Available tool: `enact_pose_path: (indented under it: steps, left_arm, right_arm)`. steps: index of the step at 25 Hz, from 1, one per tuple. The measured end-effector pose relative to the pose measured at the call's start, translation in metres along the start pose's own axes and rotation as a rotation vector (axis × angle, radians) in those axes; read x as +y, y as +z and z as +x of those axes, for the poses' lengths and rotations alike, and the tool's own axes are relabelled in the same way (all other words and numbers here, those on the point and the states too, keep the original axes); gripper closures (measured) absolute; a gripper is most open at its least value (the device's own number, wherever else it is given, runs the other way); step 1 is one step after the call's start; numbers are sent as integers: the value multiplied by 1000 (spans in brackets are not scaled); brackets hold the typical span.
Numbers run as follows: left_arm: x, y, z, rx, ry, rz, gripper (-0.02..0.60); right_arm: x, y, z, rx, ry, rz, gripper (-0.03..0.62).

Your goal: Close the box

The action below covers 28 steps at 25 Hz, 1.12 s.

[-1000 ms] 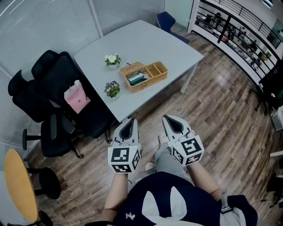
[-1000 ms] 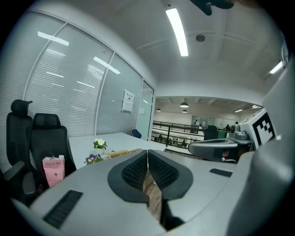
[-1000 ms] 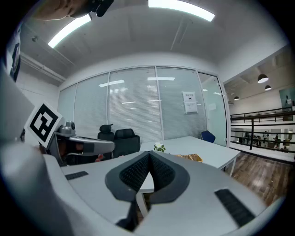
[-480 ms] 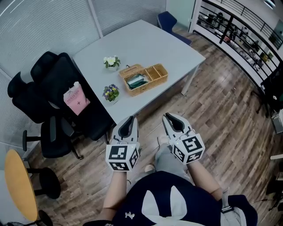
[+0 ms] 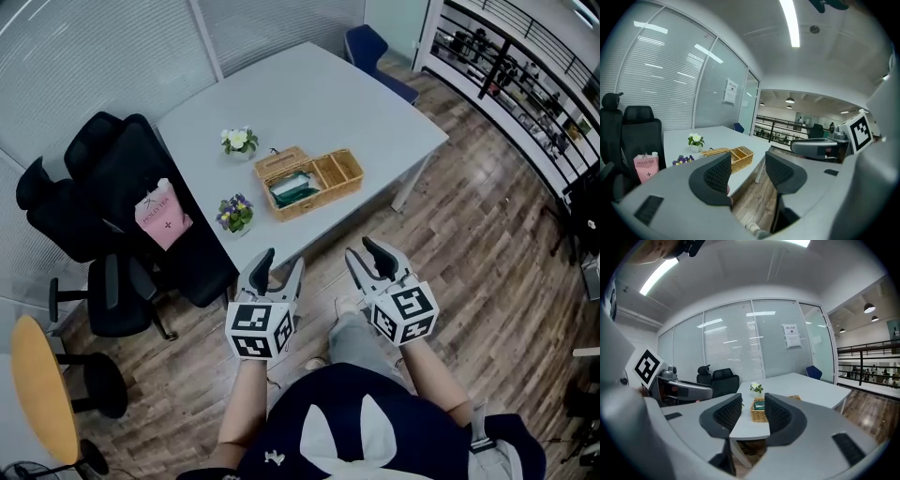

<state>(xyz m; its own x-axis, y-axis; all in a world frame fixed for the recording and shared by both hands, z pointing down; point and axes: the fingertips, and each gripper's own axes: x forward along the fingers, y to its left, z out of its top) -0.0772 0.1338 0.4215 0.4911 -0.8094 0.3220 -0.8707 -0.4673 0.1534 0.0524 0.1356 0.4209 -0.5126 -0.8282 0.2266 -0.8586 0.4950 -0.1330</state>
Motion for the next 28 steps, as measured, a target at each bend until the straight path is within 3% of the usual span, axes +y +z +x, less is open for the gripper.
enact_pose_path:
  steps: [17, 28]
  left_arm:
    - [60, 12, 92, 100, 140, -72, 328]
    - [88, 1, 139, 157, 240, -133, 328]
  right_arm:
    - [-86, 11, 88, 104, 68, -1, 428]
    - [-146, -21, 147, 264, 111, -1, 422]
